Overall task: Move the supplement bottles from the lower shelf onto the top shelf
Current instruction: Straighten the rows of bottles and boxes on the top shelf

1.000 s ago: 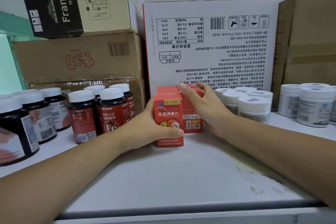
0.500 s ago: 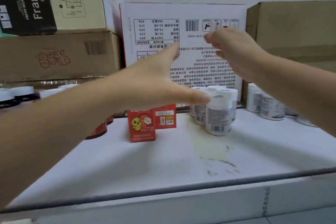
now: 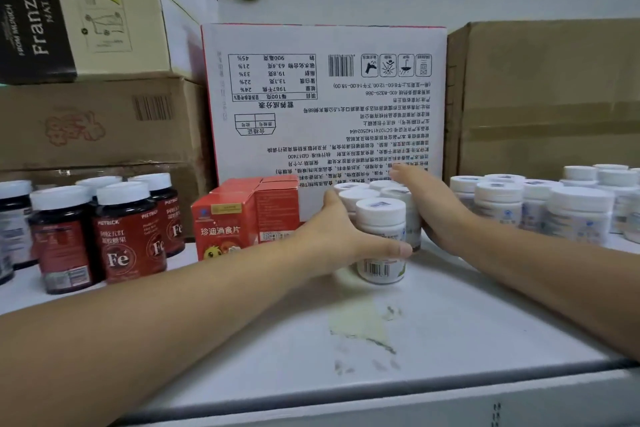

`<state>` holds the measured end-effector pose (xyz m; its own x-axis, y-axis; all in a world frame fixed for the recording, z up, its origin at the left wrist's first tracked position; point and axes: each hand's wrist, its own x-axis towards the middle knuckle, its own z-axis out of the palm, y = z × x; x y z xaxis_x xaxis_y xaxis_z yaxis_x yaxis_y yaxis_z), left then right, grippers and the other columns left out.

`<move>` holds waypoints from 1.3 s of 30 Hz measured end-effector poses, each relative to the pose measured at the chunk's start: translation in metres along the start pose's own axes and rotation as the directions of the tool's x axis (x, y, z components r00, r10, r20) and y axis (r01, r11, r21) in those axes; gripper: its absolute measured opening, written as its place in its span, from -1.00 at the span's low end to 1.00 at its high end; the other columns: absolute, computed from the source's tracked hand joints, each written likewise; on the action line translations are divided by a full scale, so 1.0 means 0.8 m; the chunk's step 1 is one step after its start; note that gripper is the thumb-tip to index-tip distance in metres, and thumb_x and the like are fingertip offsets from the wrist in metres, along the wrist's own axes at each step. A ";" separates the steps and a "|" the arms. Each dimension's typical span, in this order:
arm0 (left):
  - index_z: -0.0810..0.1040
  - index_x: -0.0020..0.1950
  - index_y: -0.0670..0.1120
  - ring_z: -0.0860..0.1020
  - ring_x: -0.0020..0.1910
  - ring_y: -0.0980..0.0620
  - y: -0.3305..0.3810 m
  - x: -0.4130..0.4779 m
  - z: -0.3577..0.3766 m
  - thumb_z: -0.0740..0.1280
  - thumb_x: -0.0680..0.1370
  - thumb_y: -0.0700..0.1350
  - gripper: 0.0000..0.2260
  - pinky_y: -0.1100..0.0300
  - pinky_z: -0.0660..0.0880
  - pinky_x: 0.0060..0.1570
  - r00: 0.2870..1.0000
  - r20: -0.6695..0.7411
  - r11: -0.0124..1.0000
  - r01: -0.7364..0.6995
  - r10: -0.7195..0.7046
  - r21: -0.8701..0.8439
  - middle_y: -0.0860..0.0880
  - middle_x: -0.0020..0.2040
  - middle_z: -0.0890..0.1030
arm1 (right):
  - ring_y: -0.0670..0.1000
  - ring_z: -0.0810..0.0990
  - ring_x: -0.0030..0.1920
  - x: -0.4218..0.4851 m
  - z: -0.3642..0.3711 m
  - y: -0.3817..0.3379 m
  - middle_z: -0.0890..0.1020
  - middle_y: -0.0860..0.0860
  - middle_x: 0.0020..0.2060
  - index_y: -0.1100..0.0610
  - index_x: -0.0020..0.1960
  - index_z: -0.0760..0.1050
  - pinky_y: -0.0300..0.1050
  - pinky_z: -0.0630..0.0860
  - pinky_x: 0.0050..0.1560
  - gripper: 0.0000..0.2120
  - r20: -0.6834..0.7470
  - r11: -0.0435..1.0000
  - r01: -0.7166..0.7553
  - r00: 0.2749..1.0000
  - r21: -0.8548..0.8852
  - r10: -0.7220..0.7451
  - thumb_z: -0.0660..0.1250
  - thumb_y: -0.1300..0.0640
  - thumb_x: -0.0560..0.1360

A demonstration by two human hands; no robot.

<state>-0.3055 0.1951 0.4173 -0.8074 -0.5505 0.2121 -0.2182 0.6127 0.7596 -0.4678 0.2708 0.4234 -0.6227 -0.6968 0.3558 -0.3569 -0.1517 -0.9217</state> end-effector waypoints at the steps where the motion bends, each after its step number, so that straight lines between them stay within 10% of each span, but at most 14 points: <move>1: 0.11 0.49 -0.01 0.50 0.17 0.19 -0.002 0.004 0.000 0.62 0.13 0.22 0.09 0.30 0.41 0.08 1.000 0.004 1.000 -0.006 0.006 -0.024 0.22 0.19 0.53 | -0.01 0.48 0.27 0.002 0.000 0.003 0.52 -0.12 0.23 -0.13 0.00 0.53 0.11 0.33 0.38 -0.69 -0.012 1.000 0.000 1.000 0.019 0.000 0.30 -0.19 0.29; 8: -0.06 0.56 0.11 0.48 0.28 0.16 -0.018 0.025 0.004 0.62 -0.03 0.29 0.32 0.13 0.37 0.36 0.996 0.081 0.997 -0.014 0.021 -0.082 0.23 0.28 0.51 | 0.01 0.52 0.24 0.004 0.000 0.008 0.56 -0.12 0.19 -0.19 -0.01 0.54 0.14 0.35 0.36 -0.66 0.009 0.996 -0.009 1.000 0.086 0.008 0.32 -0.22 0.24; 27: 0.10 0.50 0.11 0.56 0.17 0.27 -0.023 0.026 0.009 0.63 0.16 0.03 0.05 0.22 0.46 0.25 0.989 0.113 0.979 -0.073 0.096 -0.192 0.19 0.19 0.59 | 0.02 0.55 0.17 0.002 -0.002 0.008 0.59 -0.06 0.08 -0.11 0.00 0.51 0.02 0.44 0.23 -0.89 0.011 0.992 -0.031 0.999 0.122 0.030 0.29 -0.03 0.48; 34: 0.05 0.53 0.07 0.53 0.17 0.27 -0.016 0.017 0.003 0.65 0.14 0.07 0.12 0.26 0.43 0.24 0.994 0.096 0.991 -0.037 0.050 -0.131 0.24 0.18 0.56 | 0.03 0.50 0.24 -0.003 -0.004 -0.005 0.54 -0.08 0.21 -0.09 0.07 0.52 0.13 0.36 0.33 -0.62 -0.012 0.999 -0.015 1.000 0.050 0.016 0.26 -0.22 0.33; 39: -0.28 0.58 0.00 0.27 0.29 0.24 0.020 -0.013 -0.024 0.61 0.23 0.13 0.26 0.31 0.21 0.23 0.996 0.063 0.998 -0.067 0.066 0.017 0.23 0.33 0.28 | -0.12 0.41 0.01 -0.018 -0.012 -0.054 0.40 -0.11 0.11 0.01 0.33 0.39 -0.18 0.30 -0.08 -0.67 -0.055 0.962 0.169 0.981 -0.214 -0.184 0.11 -0.03 0.61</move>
<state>-0.2898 0.1998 0.4390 -0.8527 -0.4725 0.2227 -0.1731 0.6578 0.7330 -0.4504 0.2943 0.4600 -0.5832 -0.6176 0.5276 -0.5979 -0.1133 -0.7935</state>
